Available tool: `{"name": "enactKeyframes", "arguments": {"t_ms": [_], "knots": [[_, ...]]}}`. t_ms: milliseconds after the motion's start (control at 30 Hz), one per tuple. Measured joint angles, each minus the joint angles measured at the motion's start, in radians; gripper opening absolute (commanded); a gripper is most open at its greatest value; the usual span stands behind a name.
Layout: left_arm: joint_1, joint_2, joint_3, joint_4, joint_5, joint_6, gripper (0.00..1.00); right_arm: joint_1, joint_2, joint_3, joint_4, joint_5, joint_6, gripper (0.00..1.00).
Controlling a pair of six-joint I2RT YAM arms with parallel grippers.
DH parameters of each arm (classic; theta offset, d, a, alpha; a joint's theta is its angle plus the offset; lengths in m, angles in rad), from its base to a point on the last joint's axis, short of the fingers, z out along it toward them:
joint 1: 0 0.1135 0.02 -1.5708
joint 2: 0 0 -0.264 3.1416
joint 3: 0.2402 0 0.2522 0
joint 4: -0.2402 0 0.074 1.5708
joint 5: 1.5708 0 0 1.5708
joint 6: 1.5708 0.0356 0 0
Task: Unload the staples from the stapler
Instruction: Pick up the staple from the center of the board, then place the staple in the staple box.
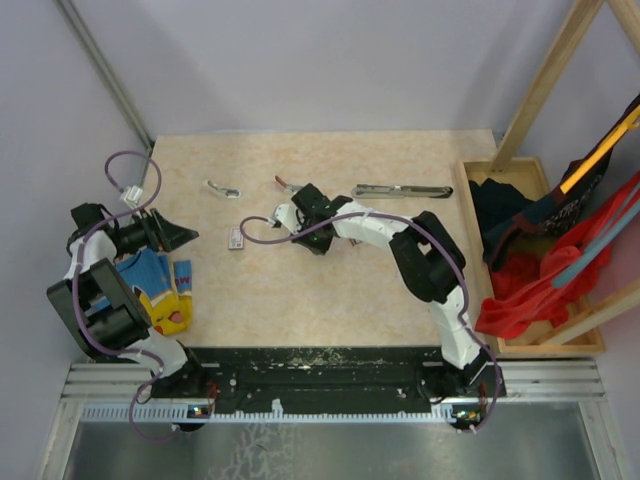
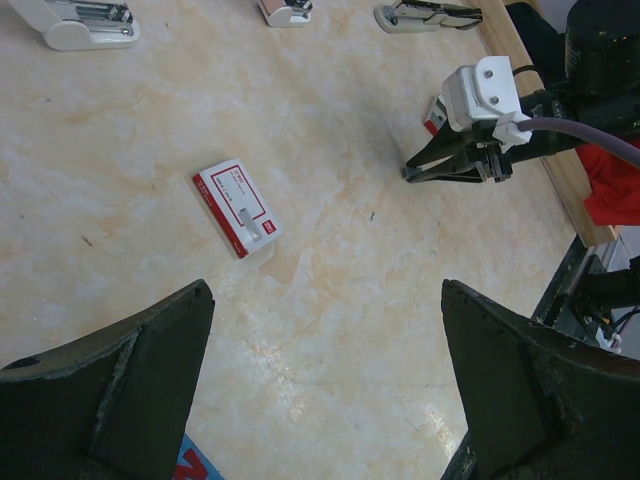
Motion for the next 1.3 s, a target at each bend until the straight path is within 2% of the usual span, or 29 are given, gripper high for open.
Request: {"name": "enactKeyframes", "arguments": {"t_ms": [267,767,1300], "knots": [[0.0,0.0,0.0,-0.001,0.0,0.002,1.0,-0.036,-0.043,-0.027,0.001,0.043,0.087,0.14],[0.0,0.0,0.0,-0.005,0.004,0.003,1.0,-0.222,-0.169,-0.144,0.099,0.154,0.266,0.14],[0.0,0.0,0.0,-0.005,0.005,0.003,1.0,-0.264,-0.174,-0.209,0.134,0.205,0.337,0.14]]}}
